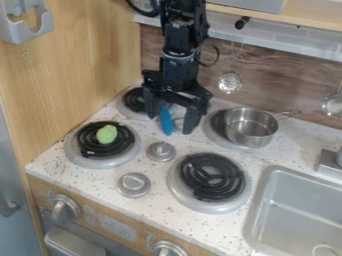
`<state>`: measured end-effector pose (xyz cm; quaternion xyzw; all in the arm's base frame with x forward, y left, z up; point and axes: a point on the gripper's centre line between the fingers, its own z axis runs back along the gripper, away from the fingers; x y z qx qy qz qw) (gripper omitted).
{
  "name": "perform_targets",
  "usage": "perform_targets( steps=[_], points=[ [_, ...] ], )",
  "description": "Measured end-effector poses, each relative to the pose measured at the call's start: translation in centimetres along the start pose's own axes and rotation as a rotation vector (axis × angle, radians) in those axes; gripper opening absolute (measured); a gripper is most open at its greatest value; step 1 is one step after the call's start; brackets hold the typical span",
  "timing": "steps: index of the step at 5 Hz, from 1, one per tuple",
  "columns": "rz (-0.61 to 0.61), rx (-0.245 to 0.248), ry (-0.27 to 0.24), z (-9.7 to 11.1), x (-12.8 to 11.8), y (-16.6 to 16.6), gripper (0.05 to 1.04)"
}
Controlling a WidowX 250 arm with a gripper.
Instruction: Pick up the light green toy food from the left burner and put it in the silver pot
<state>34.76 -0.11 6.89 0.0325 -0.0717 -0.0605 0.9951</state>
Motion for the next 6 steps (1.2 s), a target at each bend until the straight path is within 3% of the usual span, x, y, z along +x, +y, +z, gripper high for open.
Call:
perform_targets(
  steps=[1, 2, 3, 5, 6],
  points=[
    [0.006, -0.010, 0.041, -1.3, -0.6, 0.0, 0.999],
    [0.103, -0.036, 0.042, -1.6, -0.1, 2.7, 0.999],
    [0.214, 0.005, 0.014, -1.4, 0.8, 7.2, 0.999],
    [0.283, 0.115, -0.008, -2.4, 1.7, 12.9, 0.999],
    [0.332, 0.126, 0.015, -4.9, 1.5, 15.1, 0.999]
  ],
)
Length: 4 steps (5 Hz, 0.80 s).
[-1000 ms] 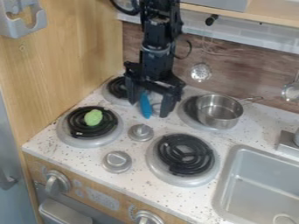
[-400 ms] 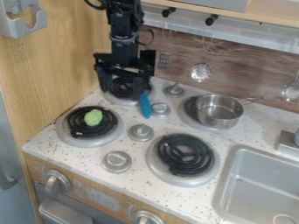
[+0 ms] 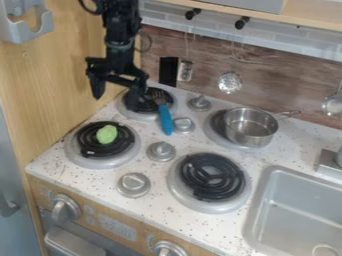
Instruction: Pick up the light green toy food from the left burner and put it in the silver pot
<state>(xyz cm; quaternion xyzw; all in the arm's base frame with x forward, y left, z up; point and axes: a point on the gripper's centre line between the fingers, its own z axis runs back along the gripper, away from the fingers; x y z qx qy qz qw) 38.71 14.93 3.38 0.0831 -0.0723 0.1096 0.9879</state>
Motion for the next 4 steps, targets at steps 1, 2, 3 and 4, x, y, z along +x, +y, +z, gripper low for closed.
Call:
perform_targets(
  steps=[1, 2, 3, 4],
  points=[
    [0.032, -0.033, 0.055, -2.8, 0.6, 1.0, 0.999],
    [0.017, -0.069, 0.116, -5.1, 0.7, 0.6, 0.999],
    [0.006, -0.110, 0.165, -6.2, 0.4, -0.1, 0.999],
    [-0.002, -0.131, 0.216, -6.4, -0.4, -0.4, 0.987]
  ],
)
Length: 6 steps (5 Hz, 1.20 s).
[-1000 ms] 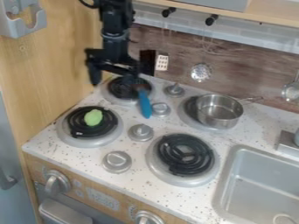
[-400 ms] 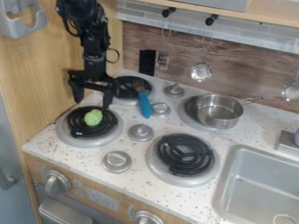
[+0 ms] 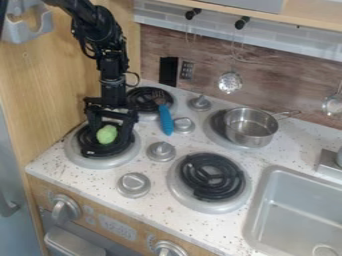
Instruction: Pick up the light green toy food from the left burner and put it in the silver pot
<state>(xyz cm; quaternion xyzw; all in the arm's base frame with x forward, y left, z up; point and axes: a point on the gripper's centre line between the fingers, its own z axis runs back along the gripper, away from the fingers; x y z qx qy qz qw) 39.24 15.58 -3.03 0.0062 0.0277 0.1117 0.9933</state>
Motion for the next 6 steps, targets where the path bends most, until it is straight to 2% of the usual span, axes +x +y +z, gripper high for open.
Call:
perform_targets(
  steps=[1, 2, 4, 5, 6],
  points=[
    [0.001, -0.005, 0.015, -0.2, -0.2, 0.0, 0.831],
    [0.011, 0.000, 0.020, -0.2, -0.3, 0.3, 0.596],
    [-0.035, 0.005, 0.058, -0.3, -1.0, 0.3, 0.565],
    [-0.082, 0.018, 0.058, 0.8, -1.5, -0.7, 0.563],
    [-0.143, -0.008, -0.031, 4.7, -1.7, -3.1, 0.563]
  ],
)
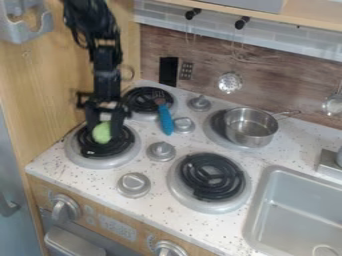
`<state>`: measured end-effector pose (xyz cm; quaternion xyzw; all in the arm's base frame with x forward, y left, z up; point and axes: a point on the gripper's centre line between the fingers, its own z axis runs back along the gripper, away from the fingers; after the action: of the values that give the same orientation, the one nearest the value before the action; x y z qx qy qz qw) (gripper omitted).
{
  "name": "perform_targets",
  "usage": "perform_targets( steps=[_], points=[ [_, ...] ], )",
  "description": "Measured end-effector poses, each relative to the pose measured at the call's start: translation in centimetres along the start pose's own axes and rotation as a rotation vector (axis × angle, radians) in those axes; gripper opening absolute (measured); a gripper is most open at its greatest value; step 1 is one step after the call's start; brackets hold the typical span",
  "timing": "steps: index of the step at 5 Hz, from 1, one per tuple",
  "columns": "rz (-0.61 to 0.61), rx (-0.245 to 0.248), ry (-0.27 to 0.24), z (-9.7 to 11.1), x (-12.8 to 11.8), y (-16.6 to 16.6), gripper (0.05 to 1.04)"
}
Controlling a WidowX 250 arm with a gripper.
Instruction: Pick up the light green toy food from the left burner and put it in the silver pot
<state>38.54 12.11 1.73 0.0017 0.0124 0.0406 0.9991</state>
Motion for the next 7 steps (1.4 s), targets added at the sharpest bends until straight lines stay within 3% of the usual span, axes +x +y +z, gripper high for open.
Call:
perform_targets(
  steps=[1, 3, 4, 5, 6, 7],
  points=[
    [-0.087, -0.035, -0.039, 1.7, -0.1, -4.0, 0.563],
    [-0.282, -0.127, -0.189, 3.2, 0.3, -12.7, 0.563],
    [-0.311, -0.126, -0.258, 2.9, 1.0, -14.7, 0.563],
    [-0.335, -0.101, -0.362, 2.2, 1.6, -17.2, 0.563],
    [-0.340, -0.086, -0.487, 2.9, 3.1, -19.1, 0.562],
    [-0.312, -0.088, -0.576, 2.5, 4.6, -19.5, 0.562]
  ],
)
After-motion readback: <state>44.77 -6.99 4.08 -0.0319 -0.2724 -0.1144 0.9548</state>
